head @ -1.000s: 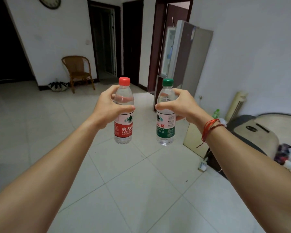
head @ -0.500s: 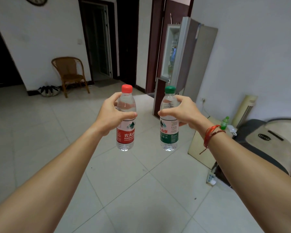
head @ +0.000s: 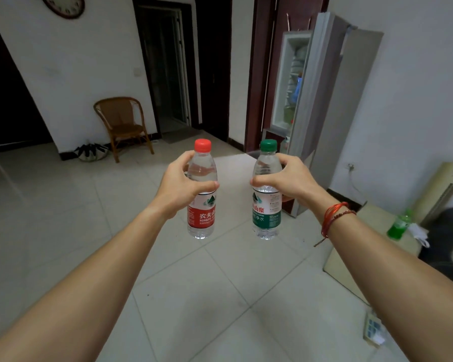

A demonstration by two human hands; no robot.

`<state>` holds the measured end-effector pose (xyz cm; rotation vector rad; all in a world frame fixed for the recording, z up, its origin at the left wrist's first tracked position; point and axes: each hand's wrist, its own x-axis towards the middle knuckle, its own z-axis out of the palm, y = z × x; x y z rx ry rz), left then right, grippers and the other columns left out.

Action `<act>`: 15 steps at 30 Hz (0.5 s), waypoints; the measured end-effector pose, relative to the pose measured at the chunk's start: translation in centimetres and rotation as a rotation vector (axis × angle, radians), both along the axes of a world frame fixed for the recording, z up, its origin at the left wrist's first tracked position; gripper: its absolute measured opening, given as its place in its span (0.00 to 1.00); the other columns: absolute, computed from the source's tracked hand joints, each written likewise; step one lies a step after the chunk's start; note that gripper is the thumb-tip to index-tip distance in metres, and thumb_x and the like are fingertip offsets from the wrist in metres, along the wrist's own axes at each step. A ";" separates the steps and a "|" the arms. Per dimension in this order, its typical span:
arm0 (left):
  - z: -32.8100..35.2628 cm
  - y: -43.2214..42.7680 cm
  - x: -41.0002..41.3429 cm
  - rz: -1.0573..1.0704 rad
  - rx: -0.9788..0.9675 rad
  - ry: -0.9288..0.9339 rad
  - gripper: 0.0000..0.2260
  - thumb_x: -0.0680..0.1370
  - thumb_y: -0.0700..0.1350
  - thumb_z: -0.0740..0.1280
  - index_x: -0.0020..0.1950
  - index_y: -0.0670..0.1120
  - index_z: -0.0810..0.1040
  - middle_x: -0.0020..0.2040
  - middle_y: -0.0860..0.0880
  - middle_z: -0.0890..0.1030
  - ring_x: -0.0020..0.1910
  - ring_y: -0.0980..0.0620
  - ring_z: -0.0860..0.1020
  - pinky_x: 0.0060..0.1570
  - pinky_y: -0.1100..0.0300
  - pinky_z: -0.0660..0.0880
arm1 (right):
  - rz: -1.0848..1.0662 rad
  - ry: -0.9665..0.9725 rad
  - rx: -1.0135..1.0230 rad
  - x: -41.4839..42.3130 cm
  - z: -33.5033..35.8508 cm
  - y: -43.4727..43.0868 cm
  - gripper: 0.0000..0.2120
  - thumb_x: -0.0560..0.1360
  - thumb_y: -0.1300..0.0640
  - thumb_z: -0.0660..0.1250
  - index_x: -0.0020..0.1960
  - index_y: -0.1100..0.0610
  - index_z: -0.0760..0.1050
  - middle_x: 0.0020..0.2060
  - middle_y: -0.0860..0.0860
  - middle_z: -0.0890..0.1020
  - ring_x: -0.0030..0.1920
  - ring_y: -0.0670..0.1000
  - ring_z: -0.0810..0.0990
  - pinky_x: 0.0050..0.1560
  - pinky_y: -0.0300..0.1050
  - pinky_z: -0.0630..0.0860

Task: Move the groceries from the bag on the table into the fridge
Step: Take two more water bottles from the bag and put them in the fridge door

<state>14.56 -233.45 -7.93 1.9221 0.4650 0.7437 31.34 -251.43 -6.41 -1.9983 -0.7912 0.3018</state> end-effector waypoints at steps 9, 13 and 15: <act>0.2 8.8 10.2 -0.005 -0.032 -0.024 0.29 0.68 0.40 0.79 0.64 0.53 0.74 0.53 0.56 0.81 0.51 0.56 0.80 0.47 0.59 0.76 | -0.002 0.010 -0.037 10.5 -0.4 9.1 0.18 0.61 0.46 0.80 0.48 0.42 0.78 0.45 0.46 0.84 0.48 0.53 0.84 0.45 0.57 0.85; -0.6 13.9 14.8 -0.008 -0.040 -0.036 0.29 0.67 0.40 0.79 0.64 0.53 0.74 0.54 0.55 0.81 0.51 0.55 0.80 0.47 0.59 0.77 | 0.006 0.016 -0.057 15.0 -1.2 14.1 0.20 0.58 0.44 0.80 0.47 0.41 0.78 0.46 0.46 0.85 0.49 0.53 0.84 0.44 0.57 0.85; -1.0 16.8 17.1 -0.015 -0.049 -0.032 0.28 0.68 0.40 0.79 0.64 0.54 0.74 0.54 0.56 0.81 0.51 0.55 0.81 0.46 0.60 0.77 | 0.013 0.015 -0.072 17.2 -1.7 17.1 0.21 0.56 0.43 0.79 0.47 0.41 0.78 0.46 0.46 0.84 0.48 0.53 0.84 0.43 0.57 0.85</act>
